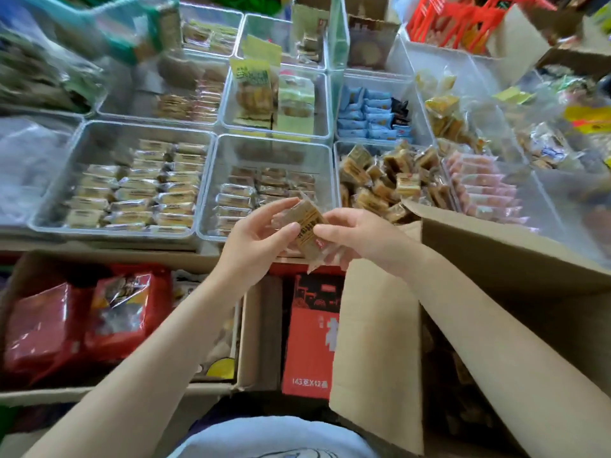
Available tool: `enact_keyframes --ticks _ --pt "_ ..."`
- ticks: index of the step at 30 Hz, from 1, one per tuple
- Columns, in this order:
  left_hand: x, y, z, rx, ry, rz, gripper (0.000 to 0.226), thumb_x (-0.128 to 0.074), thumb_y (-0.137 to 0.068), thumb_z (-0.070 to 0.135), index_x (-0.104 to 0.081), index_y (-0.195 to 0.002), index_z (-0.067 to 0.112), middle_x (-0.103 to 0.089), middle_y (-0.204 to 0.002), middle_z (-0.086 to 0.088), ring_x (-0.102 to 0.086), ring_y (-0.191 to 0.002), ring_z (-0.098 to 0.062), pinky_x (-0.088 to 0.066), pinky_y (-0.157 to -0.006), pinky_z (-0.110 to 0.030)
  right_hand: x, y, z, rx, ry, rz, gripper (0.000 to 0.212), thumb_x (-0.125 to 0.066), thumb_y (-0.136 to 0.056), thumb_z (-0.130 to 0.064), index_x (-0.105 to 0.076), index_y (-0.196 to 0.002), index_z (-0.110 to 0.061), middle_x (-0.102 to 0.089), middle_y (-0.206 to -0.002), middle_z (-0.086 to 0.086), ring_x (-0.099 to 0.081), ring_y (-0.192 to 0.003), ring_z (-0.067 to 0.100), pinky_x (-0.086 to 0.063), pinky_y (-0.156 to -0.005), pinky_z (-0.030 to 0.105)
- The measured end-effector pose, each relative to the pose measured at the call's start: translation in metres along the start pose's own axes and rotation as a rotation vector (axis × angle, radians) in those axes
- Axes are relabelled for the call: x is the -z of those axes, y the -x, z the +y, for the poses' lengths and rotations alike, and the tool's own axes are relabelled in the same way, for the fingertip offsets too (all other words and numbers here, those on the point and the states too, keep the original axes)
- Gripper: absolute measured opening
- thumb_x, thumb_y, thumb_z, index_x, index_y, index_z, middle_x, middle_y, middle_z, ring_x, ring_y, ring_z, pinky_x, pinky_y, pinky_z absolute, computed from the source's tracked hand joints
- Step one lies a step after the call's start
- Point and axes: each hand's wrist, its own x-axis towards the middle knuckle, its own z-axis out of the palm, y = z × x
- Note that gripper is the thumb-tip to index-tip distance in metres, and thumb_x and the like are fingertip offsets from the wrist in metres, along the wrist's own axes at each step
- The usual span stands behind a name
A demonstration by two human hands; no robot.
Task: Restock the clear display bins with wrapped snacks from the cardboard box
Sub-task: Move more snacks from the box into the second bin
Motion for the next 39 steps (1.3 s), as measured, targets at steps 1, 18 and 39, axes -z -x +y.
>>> enact_keyframes --ticks 1,18,39 --pt "0.019 -0.008 -0.005 -0.005 -0.043 0.006 0.037 -0.065 -0.096 0.006 -0.064 -0.131 0.018 -0.076 -0.102 0.002 -0.074 -0.087 -0.01 -0.059 -0.072 -0.024 -0.009 -0.017 -0.005 -0.003 -0.021 -0.015 0.025 -0.062 -0.099 -0.027 -0.063 -0.121 -0.016 -0.076 -0.098 0.004 -0.073 -0.087 0.023 -0.057 -0.071 0.035" --pt "0.17 -0.085 -0.145 0.04 -1.386 -0.16 0.104 -0.005 -0.085 0.086 0.01 -0.159 0.015 0.01 -0.168 -0.003 -0.005 -0.156 -0.021 -0.01 -0.125 -0.047 -0.07 -0.289 -0.025 0.017 0.664 0.477 0.032 -0.062 -0.094 -0.015 -0.059 -0.125 -0.022 -0.057 -0.12 0.002 -0.056 -0.103 0.02 -0.043 -0.085 0.03" --pt "0.171 -0.087 -0.14 0.105 -1.402 -0.221 0.102 -0.01 -0.088 0.084 0.025 -0.154 0.015 0.027 -0.164 -0.002 0.0 -0.156 -0.025 -0.006 -0.123 -0.05 -0.105 -0.304 0.001 -0.097 1.174 0.167 0.059 -0.032 -0.104 -0.051 -0.014 -0.158 -0.038 -0.023 -0.163 0.008 -0.029 -0.144 0.032 -0.029 -0.113 0.051"
